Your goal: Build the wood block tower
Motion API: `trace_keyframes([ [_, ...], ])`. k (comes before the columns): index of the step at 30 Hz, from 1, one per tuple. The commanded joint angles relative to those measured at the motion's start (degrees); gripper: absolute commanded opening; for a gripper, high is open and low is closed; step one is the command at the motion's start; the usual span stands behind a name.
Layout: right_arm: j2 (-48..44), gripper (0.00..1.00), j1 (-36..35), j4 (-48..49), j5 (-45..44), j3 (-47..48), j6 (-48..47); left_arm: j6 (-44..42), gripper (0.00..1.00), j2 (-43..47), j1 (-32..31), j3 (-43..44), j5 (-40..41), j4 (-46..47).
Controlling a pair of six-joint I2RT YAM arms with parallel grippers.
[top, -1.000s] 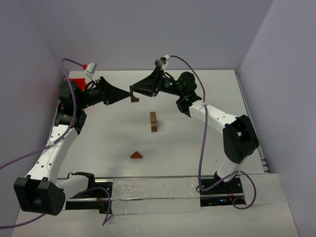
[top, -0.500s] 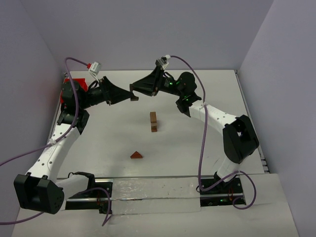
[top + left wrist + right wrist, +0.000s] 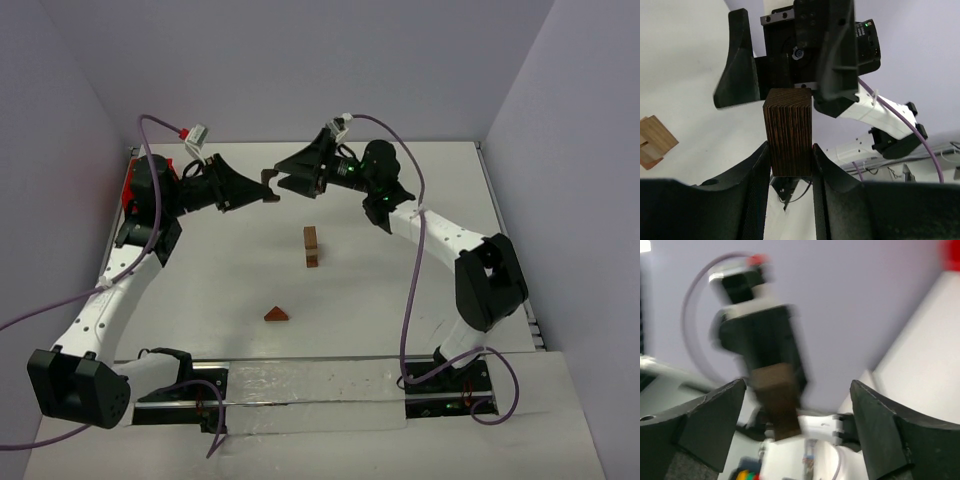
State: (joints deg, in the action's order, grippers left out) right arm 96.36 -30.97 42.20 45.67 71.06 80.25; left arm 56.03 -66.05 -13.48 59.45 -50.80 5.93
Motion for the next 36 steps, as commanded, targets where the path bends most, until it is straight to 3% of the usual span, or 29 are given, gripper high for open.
trace_keyframes([
  [1, -5.19, 0.95, 6.18, -28.32, -6.26, 5.6, -19.69, -10.56, 0.0, -0.06, -0.53, 6.41, 8.45, -16.66],
  [5, -8.47, 0.96, 11.38, -46.79, -15.14, 8.6, -36.4, -14.88, 0.0, -1.49, -5.64, 8.87, 21.54, -28.32],
  [10, -14.43, 0.98, 15.05, -53.15, -24.17, 7.61, -47.39, -11.39, 0.0, -5.68, -12.27, 11.6, 43.41, -38.7],
  [14, -18.19, 0.98, 15.33, -56.83, -30.65, 6.1, -55.16, -11.77, 0.0, -9.59, -16.55, 13.92, 54.12, -41.68],
  [19, -22.33, 0.99, 15.5, -57.47, -35.08, 2.78, -59.54, -11.02, 0.0, -15.01, -21.4, 18.0, 60.59, -42.77],
  [26, -23.12, 0.99, 15.48, -58.24, -38.62, 1.41, -61.94, -11.62, 0.0, -20.25, -27.16, 21.18, 63.8, -42.73],
  [36, -23.73, 0.99, 15.43, -59.8, -40.69, 1.56, -63.17, -11.54, 0.0, -24.95, -31.09, 20.5, 63.69, -42.4],
])
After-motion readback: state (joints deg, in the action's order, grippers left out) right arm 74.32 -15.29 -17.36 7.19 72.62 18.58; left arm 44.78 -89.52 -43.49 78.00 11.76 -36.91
